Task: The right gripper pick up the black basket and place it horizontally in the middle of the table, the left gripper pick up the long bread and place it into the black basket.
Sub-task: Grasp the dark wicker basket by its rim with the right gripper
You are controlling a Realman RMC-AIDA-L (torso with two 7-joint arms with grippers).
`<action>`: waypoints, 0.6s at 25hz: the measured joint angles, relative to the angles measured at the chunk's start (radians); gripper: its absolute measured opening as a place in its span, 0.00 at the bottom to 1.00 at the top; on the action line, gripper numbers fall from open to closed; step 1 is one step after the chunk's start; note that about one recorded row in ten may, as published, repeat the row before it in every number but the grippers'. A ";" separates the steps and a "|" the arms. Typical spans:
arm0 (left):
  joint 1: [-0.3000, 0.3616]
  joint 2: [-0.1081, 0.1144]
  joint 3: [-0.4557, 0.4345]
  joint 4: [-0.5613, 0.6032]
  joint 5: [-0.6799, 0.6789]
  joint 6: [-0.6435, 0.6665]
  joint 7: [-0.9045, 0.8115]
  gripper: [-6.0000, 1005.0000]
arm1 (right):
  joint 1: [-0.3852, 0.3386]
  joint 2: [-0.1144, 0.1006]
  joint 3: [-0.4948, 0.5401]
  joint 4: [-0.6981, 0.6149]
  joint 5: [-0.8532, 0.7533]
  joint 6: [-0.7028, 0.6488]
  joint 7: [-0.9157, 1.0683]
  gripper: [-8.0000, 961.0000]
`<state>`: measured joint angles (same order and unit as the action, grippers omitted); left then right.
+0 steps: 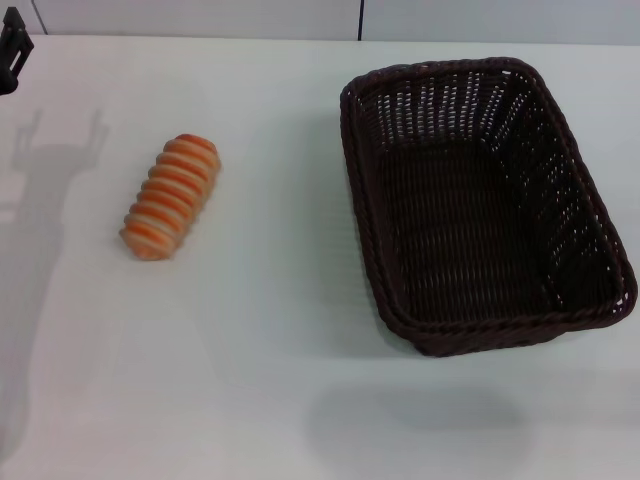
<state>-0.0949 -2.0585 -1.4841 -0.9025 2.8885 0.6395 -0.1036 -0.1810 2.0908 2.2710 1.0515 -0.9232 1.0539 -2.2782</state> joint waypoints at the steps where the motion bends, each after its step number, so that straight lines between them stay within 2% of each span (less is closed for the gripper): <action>1: 0.001 0.000 0.002 -0.002 0.000 0.000 0.000 0.80 | 0.000 0.000 0.000 0.002 0.000 0.000 0.000 0.49; 15: 0.010 0.000 0.010 -0.006 0.000 0.000 0.001 0.80 | -0.002 0.000 -0.008 0.009 -0.003 -0.004 0.017 0.49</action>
<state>-0.0847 -2.0586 -1.4742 -0.9086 2.8885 0.6396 -0.1027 -0.1825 2.0908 2.2626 1.0601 -0.9266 1.0500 -2.2611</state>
